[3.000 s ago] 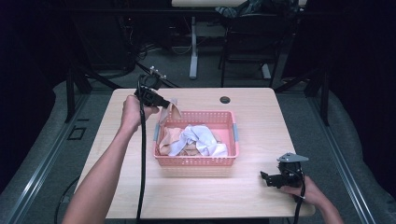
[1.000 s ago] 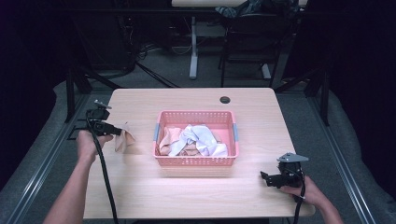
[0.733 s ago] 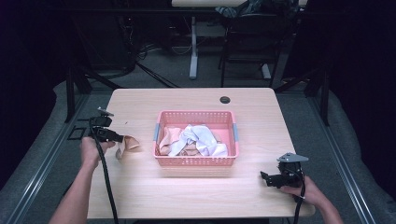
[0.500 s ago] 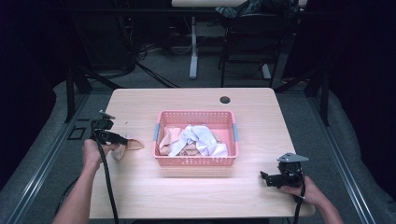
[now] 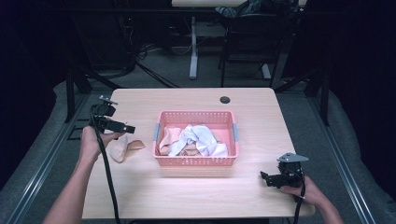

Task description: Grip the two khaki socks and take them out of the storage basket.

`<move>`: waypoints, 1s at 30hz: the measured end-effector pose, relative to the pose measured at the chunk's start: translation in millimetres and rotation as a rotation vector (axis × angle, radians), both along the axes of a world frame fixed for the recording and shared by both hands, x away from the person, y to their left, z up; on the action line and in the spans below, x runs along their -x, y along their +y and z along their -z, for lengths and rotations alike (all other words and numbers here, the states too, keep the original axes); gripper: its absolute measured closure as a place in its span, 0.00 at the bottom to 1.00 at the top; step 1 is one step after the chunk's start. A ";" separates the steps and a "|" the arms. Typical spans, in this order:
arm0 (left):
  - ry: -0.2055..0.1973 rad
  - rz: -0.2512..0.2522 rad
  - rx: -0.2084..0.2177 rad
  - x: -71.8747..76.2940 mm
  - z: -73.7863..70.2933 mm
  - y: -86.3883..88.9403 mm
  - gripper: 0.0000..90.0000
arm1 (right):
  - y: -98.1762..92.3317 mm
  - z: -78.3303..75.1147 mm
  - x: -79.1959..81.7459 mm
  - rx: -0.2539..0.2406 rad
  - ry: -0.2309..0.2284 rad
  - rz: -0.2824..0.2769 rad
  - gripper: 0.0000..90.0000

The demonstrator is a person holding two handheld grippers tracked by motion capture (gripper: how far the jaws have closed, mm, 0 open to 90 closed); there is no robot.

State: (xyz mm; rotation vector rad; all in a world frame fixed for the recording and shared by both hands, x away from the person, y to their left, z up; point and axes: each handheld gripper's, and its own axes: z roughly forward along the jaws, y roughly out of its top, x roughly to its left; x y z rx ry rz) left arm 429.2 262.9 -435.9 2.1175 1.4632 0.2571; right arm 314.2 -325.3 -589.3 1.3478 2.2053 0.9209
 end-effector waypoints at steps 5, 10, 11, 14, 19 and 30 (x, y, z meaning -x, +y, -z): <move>-0.023 0.087 -0.001 0.1 -8.3 -28.4 0.00 | 0.1 -0.1 0.2 0.001 -0.001 0.004 0.00; -0.030 0.169 0.005 -2.9 -7.5 -54.6 0.00 | 0.3 0.1 0.1 -0.001 -0.002 0.004 0.00; -0.027 0.187 0.004 -3.4 -6.7 -60.3 0.00 | 0.0 0.0 0.0 0.000 0.000 0.000 0.00; -0.019 0.236 0.000 -4.7 -4.3 -75.7 0.00 | 0.1 0.0 0.2 0.001 -0.001 0.003 0.00; -0.008 0.308 -0.019 -4.8 5.0 -101.9 0.14 | 0.1 0.0 0.2 0.002 -0.001 0.003 0.00; 0.051 0.357 -0.097 -10.1 35.0 -127.6 0.41 | 0.3 0.0 0.2 -0.001 -0.002 0.005 0.00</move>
